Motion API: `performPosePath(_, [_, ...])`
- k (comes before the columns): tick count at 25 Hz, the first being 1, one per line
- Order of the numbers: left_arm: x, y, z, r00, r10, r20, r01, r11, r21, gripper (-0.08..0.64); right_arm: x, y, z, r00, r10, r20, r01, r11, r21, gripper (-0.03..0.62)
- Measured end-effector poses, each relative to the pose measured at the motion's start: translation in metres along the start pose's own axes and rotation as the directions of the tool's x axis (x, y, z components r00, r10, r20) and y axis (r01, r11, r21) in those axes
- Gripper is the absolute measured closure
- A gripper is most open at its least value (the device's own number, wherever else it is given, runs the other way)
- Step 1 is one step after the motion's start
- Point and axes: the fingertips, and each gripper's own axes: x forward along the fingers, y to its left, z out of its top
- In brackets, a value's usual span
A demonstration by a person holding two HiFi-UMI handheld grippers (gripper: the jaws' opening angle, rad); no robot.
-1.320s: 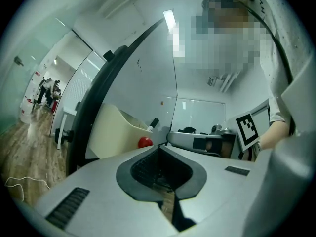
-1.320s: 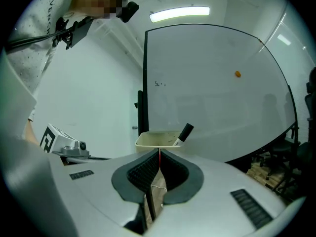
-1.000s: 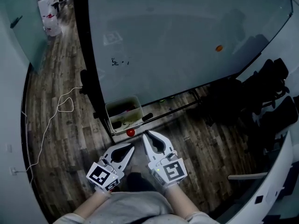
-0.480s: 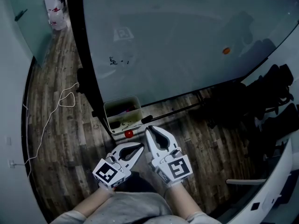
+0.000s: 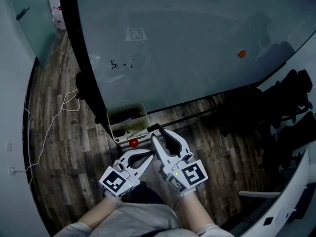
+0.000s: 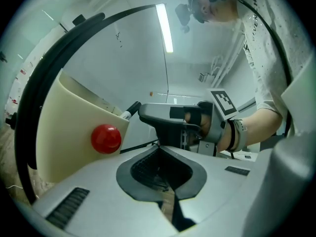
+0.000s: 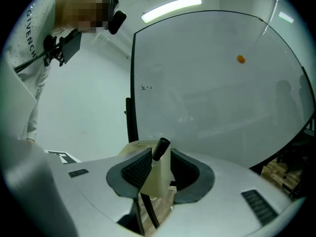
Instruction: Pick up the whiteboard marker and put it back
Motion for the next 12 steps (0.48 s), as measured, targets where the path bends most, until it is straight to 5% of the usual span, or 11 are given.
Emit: performPosePath(12, [0.007,0.0,-0.002,1.0,0.001,0.009,-0.001,1.0,0.026,0.545,0.018,-0.005,0.005,0.997,0.08,0.019,-0.081,0.991,0.102,0.453])
